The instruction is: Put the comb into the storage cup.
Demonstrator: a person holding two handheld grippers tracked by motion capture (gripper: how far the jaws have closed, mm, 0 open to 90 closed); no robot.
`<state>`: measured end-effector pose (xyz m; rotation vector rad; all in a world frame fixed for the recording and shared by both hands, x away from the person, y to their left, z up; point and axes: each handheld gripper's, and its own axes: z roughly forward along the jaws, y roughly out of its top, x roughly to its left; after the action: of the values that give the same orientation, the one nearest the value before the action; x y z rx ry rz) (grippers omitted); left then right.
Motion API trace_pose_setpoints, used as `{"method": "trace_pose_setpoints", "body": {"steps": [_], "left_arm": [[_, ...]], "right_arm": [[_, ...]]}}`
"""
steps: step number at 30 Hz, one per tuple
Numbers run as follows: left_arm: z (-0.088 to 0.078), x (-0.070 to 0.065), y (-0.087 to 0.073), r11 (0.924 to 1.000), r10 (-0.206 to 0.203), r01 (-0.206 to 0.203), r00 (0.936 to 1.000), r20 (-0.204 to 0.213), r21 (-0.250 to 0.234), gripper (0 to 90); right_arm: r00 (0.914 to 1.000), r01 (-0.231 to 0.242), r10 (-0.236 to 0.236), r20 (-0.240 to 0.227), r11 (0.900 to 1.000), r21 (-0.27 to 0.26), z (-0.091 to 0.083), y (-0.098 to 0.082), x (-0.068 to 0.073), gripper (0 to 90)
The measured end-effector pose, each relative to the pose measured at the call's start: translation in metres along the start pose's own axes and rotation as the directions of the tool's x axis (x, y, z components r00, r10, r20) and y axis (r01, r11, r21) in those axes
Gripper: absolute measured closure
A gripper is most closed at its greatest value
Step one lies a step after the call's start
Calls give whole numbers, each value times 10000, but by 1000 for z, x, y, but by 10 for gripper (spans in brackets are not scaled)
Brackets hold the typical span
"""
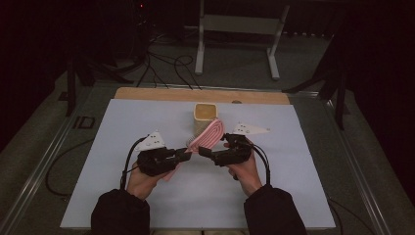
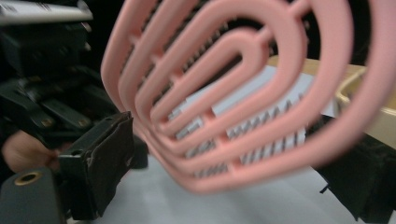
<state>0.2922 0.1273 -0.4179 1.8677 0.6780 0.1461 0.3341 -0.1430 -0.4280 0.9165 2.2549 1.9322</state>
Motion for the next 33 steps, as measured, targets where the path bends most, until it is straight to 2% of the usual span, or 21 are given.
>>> {"method": "trace_pose_setpoints", "body": {"steps": [2,3,4,7,8,11,17,20,21,25,33], "left_arm": [[1,0,0,10000,3,-3,9999,130,-23,798],[3,-1,-1,10000,13,-13,9993,367,-4,798],[4,-1,-1,10000,1,-1,9991,418,7,798],[7,1,-3,9998,-33,16,9957,928,179,796],[8,1,-3,9998,-23,6,9953,973,178,796],[9,1,-4,9993,-12,-14,9974,723,362,794],[14,0,-5,9971,-11,-48,9968,793,753,784],[14,1,-5,9970,-78,1,9951,989,773,774],[13,1,-5,9972,-89,14,9950,998,754,770],[12,1,-4,9978,-139,62,9932,1155,666,759],[12,2,-4,9977,-224,147,9931,1155,665,704]], "right_arm": [[9999,-77,76,-127,9999,-85,0,0,0,90],[9996,-137,133,-258,9997,-187,-1,1,-1,90],[9988,-117,102,-489,9994,-318,-1,1,0,90],[9983,-75,47,-586,9988,-478,-3,2,1,90],[9979,-97,64,-652,9987,-504,-3,2,1,90],[9924,-228,156,-1223,9981,-581,-4,2,1,115],[9868,-423,261,-1599,9942,-986,-7,3,1,242],[9864,-222,53,-1644,9946,-1014,-8,4,2,296],[9863,-176,1,-1647,9943,-1053,-9,4,2,347],[9788,-321,72,-2047,9924,-1188,-12,4,1,404],[9723,-227,-71,-2337,9919,-1248,-15,4,2,537]]}}
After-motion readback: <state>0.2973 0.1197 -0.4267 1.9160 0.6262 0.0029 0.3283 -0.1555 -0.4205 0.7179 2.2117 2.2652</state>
